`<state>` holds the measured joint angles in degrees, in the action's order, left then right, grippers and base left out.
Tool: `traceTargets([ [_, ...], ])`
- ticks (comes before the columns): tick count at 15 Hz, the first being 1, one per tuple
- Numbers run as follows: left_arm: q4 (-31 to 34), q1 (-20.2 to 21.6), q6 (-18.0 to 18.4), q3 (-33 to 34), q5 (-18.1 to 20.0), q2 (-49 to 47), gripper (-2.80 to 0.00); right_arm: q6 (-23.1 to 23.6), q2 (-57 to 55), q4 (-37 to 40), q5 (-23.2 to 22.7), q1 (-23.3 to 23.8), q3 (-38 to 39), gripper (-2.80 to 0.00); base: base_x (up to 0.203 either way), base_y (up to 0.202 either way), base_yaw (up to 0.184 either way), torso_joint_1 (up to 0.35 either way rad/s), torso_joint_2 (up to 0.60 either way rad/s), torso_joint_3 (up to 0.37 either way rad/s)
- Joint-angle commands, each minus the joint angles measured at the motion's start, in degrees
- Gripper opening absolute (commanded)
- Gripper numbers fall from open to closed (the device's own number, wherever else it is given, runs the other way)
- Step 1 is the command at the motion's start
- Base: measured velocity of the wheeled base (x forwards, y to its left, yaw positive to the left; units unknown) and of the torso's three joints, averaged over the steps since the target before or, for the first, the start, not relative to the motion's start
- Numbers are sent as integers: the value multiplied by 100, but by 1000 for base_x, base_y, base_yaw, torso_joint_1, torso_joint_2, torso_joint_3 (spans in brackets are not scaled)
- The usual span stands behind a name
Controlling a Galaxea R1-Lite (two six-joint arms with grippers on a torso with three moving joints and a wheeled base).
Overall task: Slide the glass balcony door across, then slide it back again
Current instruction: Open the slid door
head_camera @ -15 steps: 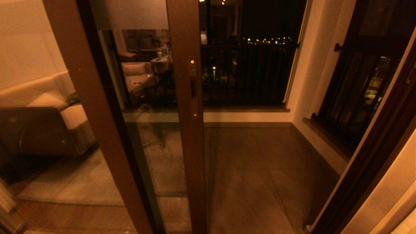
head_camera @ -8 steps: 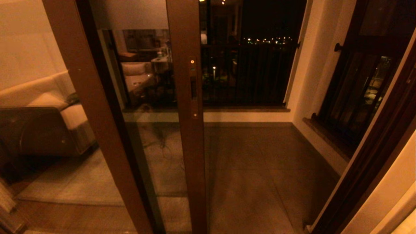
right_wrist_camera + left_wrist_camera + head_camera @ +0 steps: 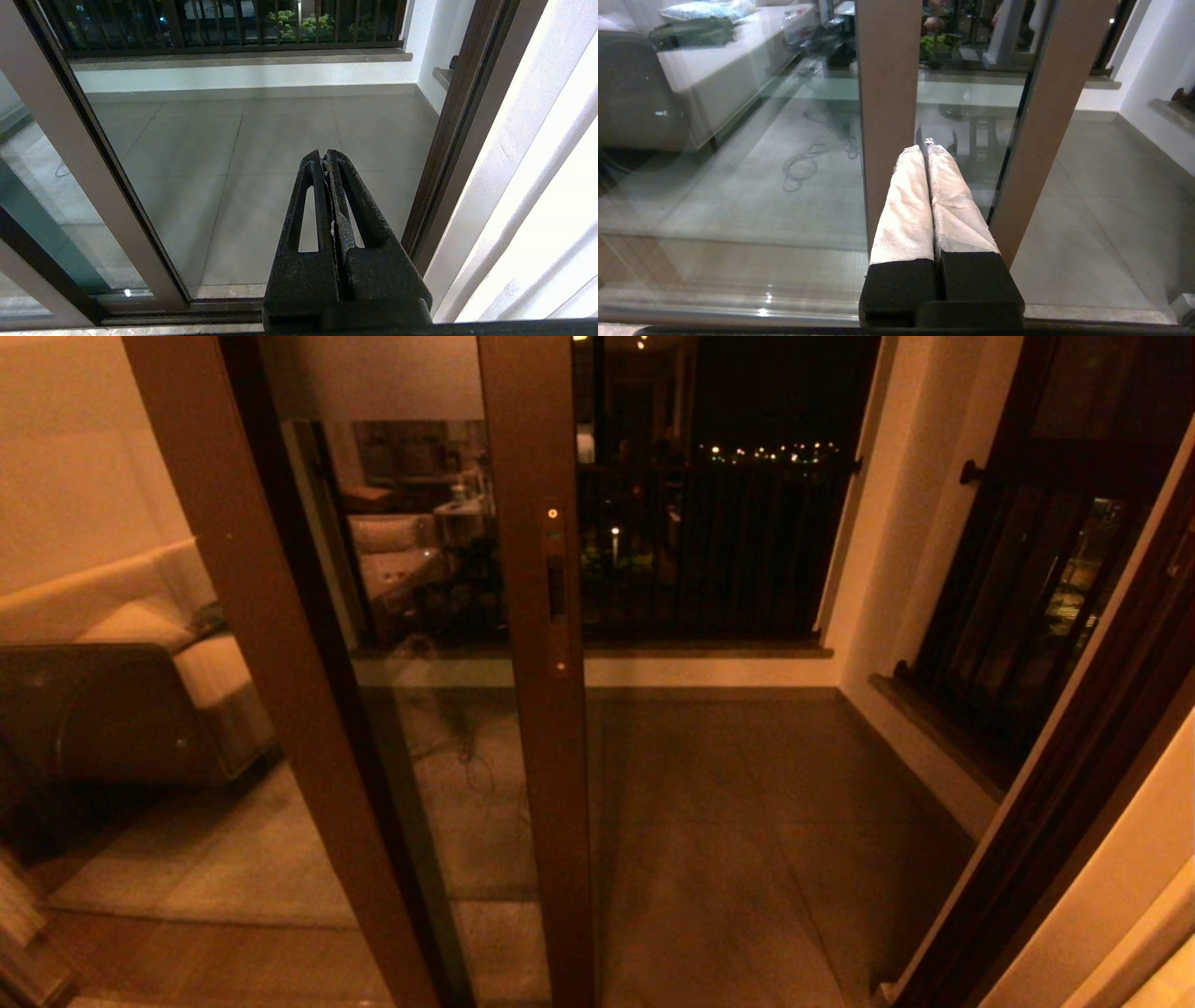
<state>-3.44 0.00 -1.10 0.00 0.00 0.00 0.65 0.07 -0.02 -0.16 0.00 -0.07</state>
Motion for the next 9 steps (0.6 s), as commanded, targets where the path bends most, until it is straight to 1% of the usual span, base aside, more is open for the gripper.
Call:
traceTargets([
  [1,-2,0,-5,123,0,0,-280,6,-16,20,-2,0,8,-280,0,0,0,0,0,0],
  [2,22,8,42,118,-5,-9,-280,6,-16,20,-2,0,7,-280,0,0,0,0,0,0],
  [4,14,2,503,135,29,-2,-280,6,-16,20,-2,0,7,-280,0,0,0,0,0,0],
  [7,138,9,986,95,209,-230,-280,6,-16,20,-2,0,7,-280,0,0,0,0,0,0],
  [9,159,9,1062,80,232,-229,-280,6,-16,20,-2,0,7,-280,0,0,0,0,0,0],
])
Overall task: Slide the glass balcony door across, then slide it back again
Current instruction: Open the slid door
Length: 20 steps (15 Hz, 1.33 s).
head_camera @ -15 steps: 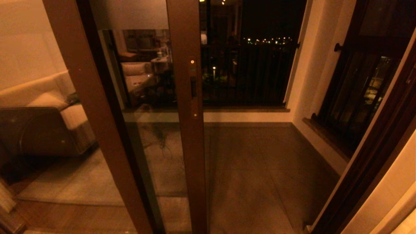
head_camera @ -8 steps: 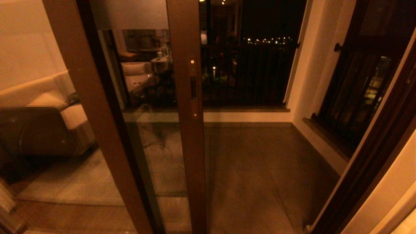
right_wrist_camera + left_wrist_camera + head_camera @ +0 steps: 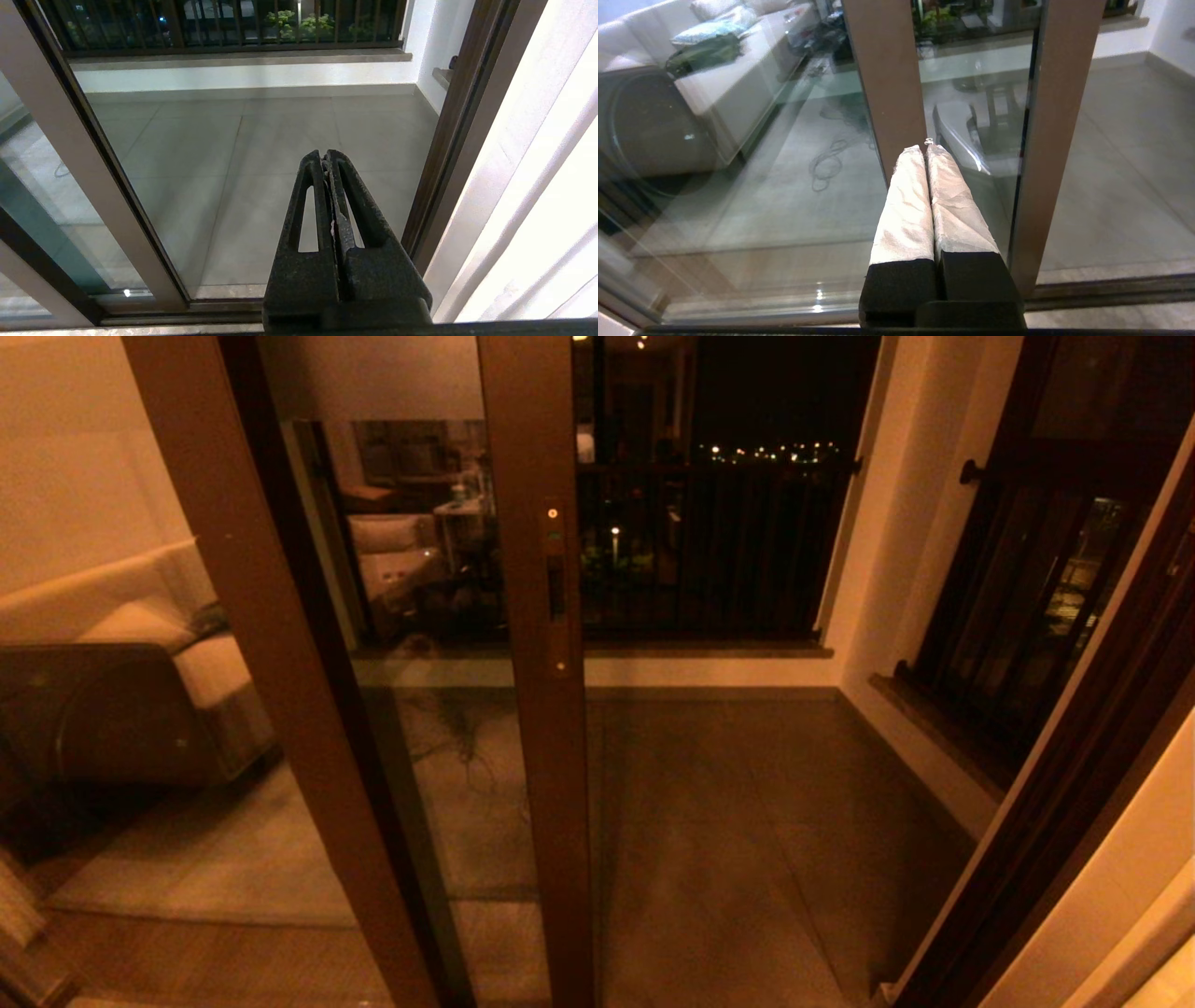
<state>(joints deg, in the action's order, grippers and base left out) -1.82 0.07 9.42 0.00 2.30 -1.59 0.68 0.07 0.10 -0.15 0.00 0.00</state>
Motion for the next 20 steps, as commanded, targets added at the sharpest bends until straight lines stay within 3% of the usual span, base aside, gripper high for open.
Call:
traceTargets([
  [1,-8,1,19,-94,29,-117,-280,2,-16,8,-3,0,0,-280,0,0,0,0,0,0],
  [3,-9,1,4,-751,101,-579,-280,2,-16,8,-3,0,0,-280,0,0,0,0,0,0],
  [8,-230,-1,-144,-2892,452,-3327,-280,2,-16,8,-3,0,0,-280,0,0,0,0,0,0],
  [12,-1785,-190,-374,-3775,604,-5562,-280,2,-16,8,-3,0,0,-280,0,0,0,0,0,0],
  [15,-2278,-1082,-746,-4938,601,-6505,-280,2,-16,8,-3,0,0,-280,0,0,0,0,0,0],
  [18,-1343,-2028,-1190,-6134,617,-6930,-280,2,-16,8,-3,0,0,-280,0,0,0,0,0,0],
  [20,-844,-2561,-1300,-6560,635,-7277,-280,2,-16,8,-3,0,0,-280,0,0,0,0,0,0],
])
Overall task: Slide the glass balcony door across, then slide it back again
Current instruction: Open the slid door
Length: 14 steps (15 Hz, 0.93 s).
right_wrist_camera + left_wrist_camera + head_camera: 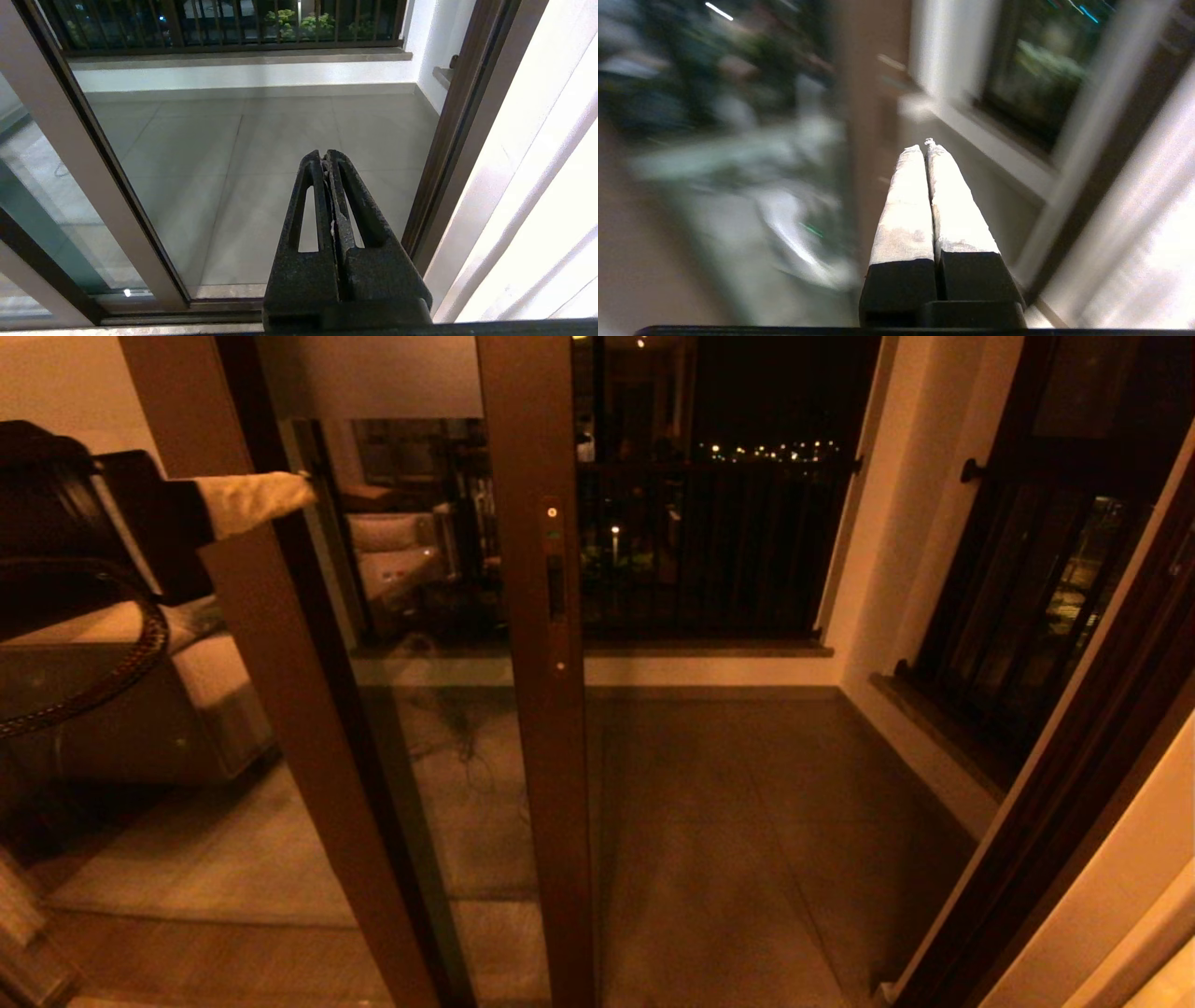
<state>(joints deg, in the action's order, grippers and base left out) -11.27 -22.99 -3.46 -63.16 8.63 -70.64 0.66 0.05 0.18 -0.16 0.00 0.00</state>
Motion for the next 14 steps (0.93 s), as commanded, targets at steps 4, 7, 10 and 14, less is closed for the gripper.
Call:
traceTargets([
  [4,85,-663,-46,-743,10,-1355,-280,4,-14,-1,-2,0,0,-280,0,0,0,0,0,0],
  [7,-422,-712,-29,-1192,-55,-2267,-280,4,-14,-1,-2,0,0,-280,0,0,0,0,0,0],
  [10,-624,-954,-24,-1860,-346,-2994,-280,4,-14,-1,-2,0,0,-280,0,0,0,0,0,0],
  [14,-668,-1284,-21,-2692,-847,-3848,-280,4,-14,-1,-2,0,0,-280,0,0,0,0,0,0],
])
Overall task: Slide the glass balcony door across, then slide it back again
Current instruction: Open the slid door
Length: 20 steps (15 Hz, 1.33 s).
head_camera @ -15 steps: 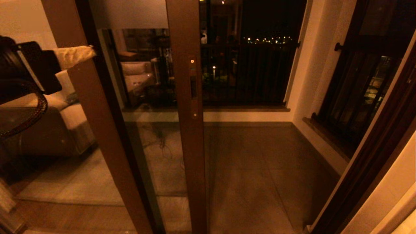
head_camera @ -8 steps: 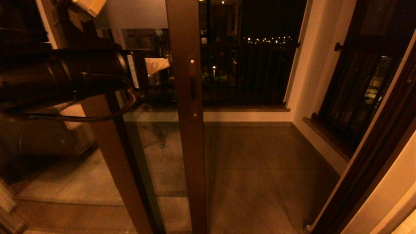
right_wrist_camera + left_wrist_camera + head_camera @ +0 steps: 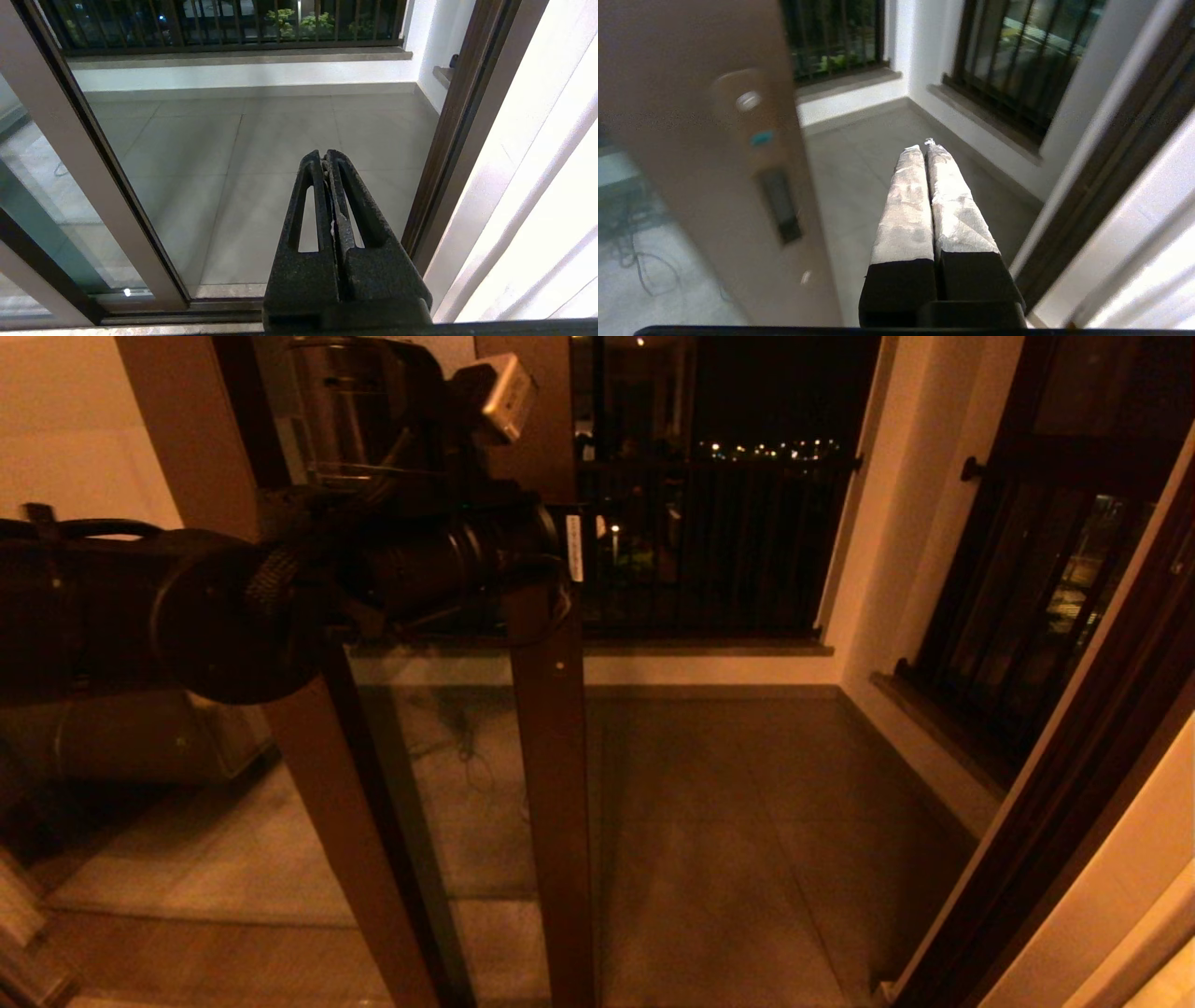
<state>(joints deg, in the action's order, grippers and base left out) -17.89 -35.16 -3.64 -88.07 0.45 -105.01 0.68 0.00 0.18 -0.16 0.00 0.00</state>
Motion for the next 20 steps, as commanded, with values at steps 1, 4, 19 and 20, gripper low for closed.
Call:
traceTargets([
  [1,-94,-99,2,-415,-149,-665,-280,1,-9,-1,-2,0,0,-280,0,0,0,0,0,0],
  [4,-535,-142,35,-1054,-894,-1521,-280,2,-9,-1,-2,0,0,-280,0,0,0,0,0,0],
  [19,-487,325,65,-1308,-2199,-1724,-280,2,-9,-1,-2,0,0,-280,0,0,0,0,0,0],
  [20,-487,325,65,-1245,-2199,-1685,-280,2,-9,-1,-2,0,0,-280,0,0,0,0,0,0],
])
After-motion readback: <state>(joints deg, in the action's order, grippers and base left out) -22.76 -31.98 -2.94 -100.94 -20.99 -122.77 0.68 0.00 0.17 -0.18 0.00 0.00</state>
